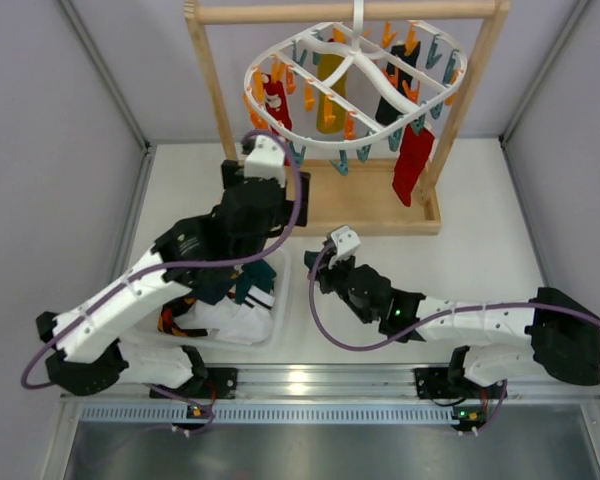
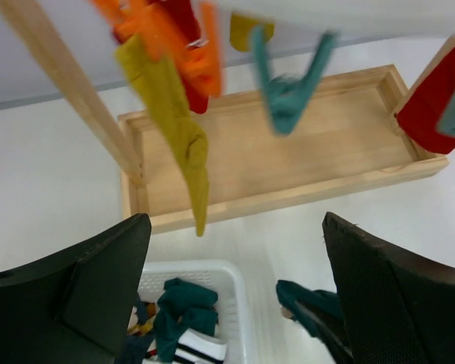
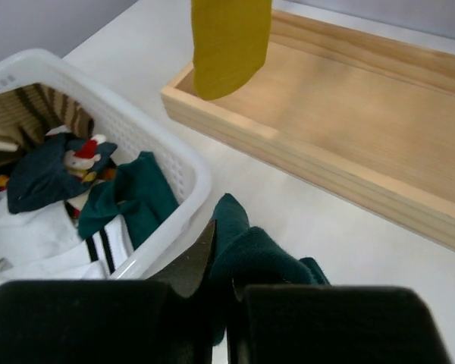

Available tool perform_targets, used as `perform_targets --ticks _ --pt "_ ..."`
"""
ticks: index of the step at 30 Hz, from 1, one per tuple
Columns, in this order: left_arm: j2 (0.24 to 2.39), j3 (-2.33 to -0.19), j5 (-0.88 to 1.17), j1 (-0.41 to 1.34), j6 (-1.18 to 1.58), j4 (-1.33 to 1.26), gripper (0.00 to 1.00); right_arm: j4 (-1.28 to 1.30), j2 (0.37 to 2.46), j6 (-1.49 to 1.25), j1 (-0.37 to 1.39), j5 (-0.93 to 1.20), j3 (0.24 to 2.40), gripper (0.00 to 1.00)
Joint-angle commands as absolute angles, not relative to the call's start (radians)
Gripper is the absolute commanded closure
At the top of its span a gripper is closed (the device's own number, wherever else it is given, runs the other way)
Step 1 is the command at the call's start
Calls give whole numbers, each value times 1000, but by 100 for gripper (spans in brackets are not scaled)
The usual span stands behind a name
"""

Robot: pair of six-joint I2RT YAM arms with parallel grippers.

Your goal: Remove the socks clipped to the hanger

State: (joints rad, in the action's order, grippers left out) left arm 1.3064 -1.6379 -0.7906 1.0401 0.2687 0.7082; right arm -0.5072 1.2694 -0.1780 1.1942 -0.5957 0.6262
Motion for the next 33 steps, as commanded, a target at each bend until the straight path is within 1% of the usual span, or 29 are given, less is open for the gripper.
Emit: perform_targets --ticks 1,3,4,5,7,8,9,11,16,17,18,19,20,22,23,24,25,30,31,32,33 --pt "1110 -1499 -865 1037 319 683 1 -448 1236 -152 1210 -450 721 100" --pt "1016 -1383 -923 1037 328 686 1 -427 1239 -147 1209 -356 774 100" --pt "918 -1341 -974 1037 334 686 1 -405 1244 -147 1209 -322 794 100" --pt "870 -1301 -998 1037 351 686 1 -391 1261 -143 1209 -248 817 100" --pt "774 -1185 -1072 1037 376 686 1 -364 1282 -143 1210 -177 883 100" --pt "702 -1149 -1087 1037 394 683 1 -359 1295 -141 1210 -102 905 100" --pt "674 -1105 -1097 1037 396 681 1 -357 1324 -141 1209 -65 925 100" --pt "640 -1095 -1088 1040 388 681 1 -342 1359 -146 1209 33 992 100" --pt "617 -1112 -1130 1039 411 681 1 -336 1541 -202 1212 129 1126 98" --pt "611 -1106 -1134 1039 416 681 1 -339 1564 -218 1212 158 1135 89" --pt "606 -1097 -1137 1039 417 683 1 -344 1607 -233 1213 179 1146 77" --pt "603 -1094 -1134 1039 413 684 1 -333 1623 -238 1215 199 1152 61" --pt "603 -1092 -1132 1039 408 684 1 -322 1637 -239 1219 202 1155 41" --pt "594 -1089 -1123 1039 408 683 1 -319 1623 -258 1224 192 1128 31" --pt "591 -1089 -1120 1039 411 683 1 -319 1602 -258 1226 143 1108 12" --pt "588 -1086 -1100 1039 411 681 1 -319 1542 -258 1224 109 1060 4" --pt "584 -1086 -1089 1039 410 680 1 -315 1504 -256 1223 71 1034 1" --pt "597 -1085 -988 1040 437 678 1 -204 1263 -227 1197 -174 927 0" --pt "610 -1078 -927 1039 463 677 1 -148 1194 -213 1195 -248 901 1" --pt "611 -1078 -898 1039 475 673 1 -123 1193 -213 1195 -286 884 0" --pt "633 -1069 -867 1039 491 673 1 -97 1114 -210 1193 -331 865 1"
